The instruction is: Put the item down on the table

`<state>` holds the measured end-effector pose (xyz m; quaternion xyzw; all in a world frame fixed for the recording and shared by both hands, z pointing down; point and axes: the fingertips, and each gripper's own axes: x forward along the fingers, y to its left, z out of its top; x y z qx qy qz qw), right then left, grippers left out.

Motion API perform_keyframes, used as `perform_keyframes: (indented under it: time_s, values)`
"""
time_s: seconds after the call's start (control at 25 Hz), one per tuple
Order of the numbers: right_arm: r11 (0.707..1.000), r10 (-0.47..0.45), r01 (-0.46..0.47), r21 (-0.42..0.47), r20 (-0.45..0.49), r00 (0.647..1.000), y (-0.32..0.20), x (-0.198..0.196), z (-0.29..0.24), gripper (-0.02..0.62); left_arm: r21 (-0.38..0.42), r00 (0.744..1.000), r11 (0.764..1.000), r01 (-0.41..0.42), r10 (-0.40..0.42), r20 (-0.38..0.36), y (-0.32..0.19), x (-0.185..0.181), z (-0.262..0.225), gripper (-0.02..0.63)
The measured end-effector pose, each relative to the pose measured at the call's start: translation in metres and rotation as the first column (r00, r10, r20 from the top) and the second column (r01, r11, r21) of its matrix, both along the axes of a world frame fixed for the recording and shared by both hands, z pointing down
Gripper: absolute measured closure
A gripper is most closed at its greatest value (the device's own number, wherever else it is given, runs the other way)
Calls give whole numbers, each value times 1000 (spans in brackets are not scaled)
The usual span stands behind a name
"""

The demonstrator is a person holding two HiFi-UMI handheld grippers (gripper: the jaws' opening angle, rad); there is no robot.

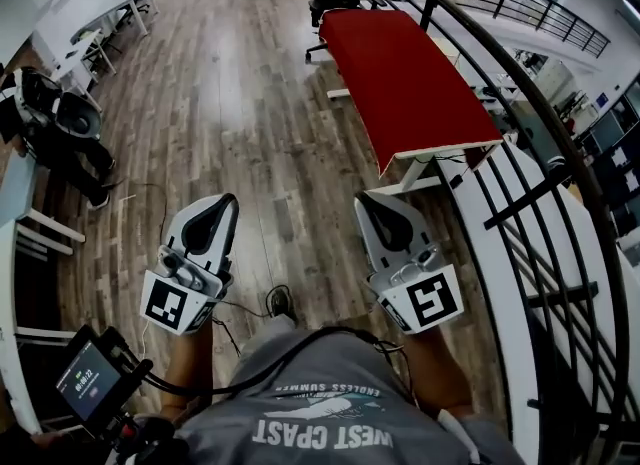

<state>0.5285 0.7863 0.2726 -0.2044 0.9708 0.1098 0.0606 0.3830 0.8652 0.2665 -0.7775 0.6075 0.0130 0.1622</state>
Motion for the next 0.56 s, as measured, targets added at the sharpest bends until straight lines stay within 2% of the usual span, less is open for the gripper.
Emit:
perform_keyframes:
  time_s: [0.24, 0.56]
  values:
    - [1000, -5, 6, -12, 21, 1000, 24, 19, 3, 592, -8, 999, 1000, 27, -27, 20, 34, 14, -3, 604]
    - [1000, -9, 9, -8, 11, 1000, 45, 17, -7, 592, 8, 999, 999, 35, -35, 24, 56, 8, -18, 604]
